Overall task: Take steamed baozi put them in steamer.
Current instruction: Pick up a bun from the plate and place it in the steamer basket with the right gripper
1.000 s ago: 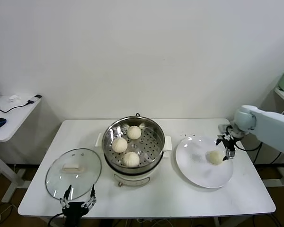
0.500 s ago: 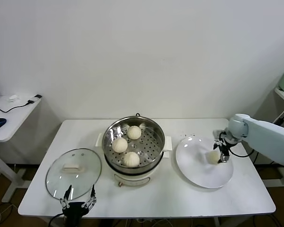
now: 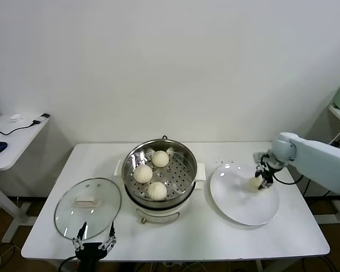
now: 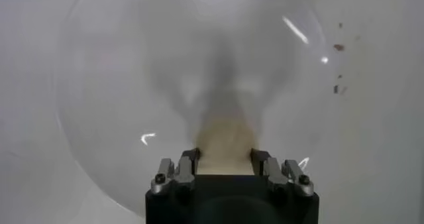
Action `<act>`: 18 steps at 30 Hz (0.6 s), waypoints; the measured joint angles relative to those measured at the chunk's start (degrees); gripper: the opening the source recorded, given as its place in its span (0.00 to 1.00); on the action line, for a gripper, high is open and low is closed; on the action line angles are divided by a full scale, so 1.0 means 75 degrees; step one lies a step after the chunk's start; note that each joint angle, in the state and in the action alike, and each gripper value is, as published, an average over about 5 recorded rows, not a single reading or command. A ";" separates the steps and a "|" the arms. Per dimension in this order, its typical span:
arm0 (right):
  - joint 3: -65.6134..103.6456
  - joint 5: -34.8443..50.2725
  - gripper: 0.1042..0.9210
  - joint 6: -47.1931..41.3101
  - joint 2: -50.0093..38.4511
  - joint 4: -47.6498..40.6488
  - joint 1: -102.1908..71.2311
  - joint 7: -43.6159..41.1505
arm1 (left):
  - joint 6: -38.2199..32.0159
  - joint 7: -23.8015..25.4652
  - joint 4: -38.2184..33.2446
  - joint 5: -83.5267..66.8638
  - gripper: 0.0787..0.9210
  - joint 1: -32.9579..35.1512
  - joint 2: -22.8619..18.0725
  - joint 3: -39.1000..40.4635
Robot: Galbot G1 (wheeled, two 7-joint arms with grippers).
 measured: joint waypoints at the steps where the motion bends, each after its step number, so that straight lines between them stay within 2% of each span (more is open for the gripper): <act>1: -0.0191 0.0172 0.55 -0.0014 0.0041 0.0096 0.0262 0.0003 | -0.0001 0.0000 -0.0005 -0.0001 0.88 0.0000 0.0007 0.0006; 11: -0.1917 0.2838 0.55 -0.0421 0.0884 0.1386 0.3318 0.0155 | 0.0001 0.0011 -0.0075 0.0023 0.88 0.0012 0.0114 0.0133; 18: -0.2208 0.4567 0.55 -0.0946 0.1891 0.2183 0.4421 0.0546 | -0.0014 0.0015 -0.0184 0.0024 0.88 0.0044 0.0130 0.0181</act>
